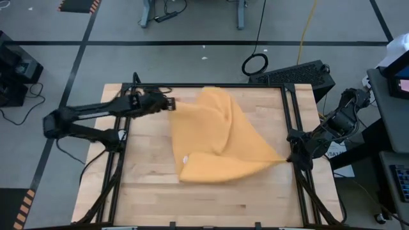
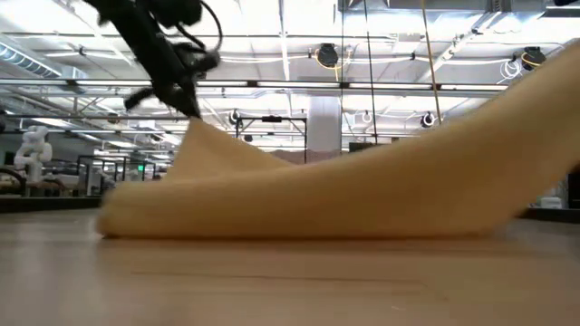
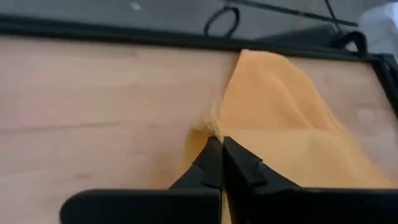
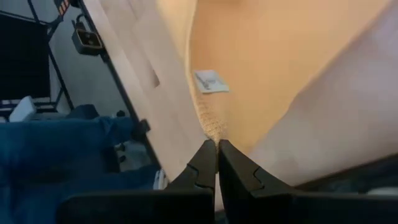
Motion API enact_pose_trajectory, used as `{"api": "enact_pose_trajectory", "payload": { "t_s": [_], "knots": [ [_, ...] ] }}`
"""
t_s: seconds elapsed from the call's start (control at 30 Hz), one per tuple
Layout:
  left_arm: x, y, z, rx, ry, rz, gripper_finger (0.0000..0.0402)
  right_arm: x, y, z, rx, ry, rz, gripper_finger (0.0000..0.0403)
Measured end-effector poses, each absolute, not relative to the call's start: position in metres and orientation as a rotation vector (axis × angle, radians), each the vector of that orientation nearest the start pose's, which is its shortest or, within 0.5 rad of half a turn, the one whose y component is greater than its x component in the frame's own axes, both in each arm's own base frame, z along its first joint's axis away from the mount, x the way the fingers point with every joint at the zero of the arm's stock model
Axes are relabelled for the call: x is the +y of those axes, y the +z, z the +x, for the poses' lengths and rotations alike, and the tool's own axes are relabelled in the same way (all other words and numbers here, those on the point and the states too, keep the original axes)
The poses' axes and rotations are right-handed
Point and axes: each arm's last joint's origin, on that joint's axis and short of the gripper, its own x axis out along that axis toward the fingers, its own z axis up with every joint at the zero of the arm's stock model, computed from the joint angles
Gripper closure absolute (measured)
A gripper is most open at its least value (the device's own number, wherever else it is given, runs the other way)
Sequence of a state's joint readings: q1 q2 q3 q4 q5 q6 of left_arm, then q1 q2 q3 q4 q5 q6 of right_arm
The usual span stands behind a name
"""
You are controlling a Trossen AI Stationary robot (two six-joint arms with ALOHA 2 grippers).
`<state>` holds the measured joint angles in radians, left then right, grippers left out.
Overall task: Roll towel
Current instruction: Fold the yellow towel
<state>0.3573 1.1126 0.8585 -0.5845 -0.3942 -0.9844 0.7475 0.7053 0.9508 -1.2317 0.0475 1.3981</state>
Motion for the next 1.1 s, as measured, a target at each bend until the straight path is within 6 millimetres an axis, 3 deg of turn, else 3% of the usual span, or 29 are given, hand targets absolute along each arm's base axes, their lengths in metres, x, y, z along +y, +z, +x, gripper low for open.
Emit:
{"api": "enact_pose_trajectory", "payload": {
  "t_s": [0.17, 0.33, 0.53, 0.73, 0.83, 0.93, 1.1],
  "knots": [
    [0.075, 0.265, 0.171, 0.614, 1.161, -0.865, 0.04, 0.067, 0.313, 0.072, 1.187, -0.087, 0.904, 0.0403],
    [0.077, 0.257, 0.163, 0.703, 1.264, -0.817, 0.039, 0.071, 0.315, 0.074, 1.218, -0.021, 0.937, 0.0403],
    [0.083, 0.255, 0.169, 0.696, 1.216, -0.885, 0.0326, 0.075, 0.319, 0.077, 1.209, 0.054, 0.969, 0.0403],
    [0.082, 0.255, 0.167, 0.749, 1.145, -1.109, 0.0246, 0.084, 0.324, 0.082, 1.183, 0.108, 1.044, 0.0403],
    [0.088, 0.266, 0.179, 0.622, 1.029, -1.083, 0.0228, 0.089, 0.324, 0.086, 1.18, 0.12, 1.044, 0.0403],
    [0.101, 0.271, 0.206, 0.467, 0.901, -0.992, 0.0225, 0.095, 0.324, 0.09, 1.178, 0.139, 1.038, 0.0403],
    [0.128, 0.235, 0.261, 0.47, 0.678, -0.948, 0.0226, 0.101, 0.323, 0.095, 1.179, 0.152, 1.026, 0.0403]
  ]
}}
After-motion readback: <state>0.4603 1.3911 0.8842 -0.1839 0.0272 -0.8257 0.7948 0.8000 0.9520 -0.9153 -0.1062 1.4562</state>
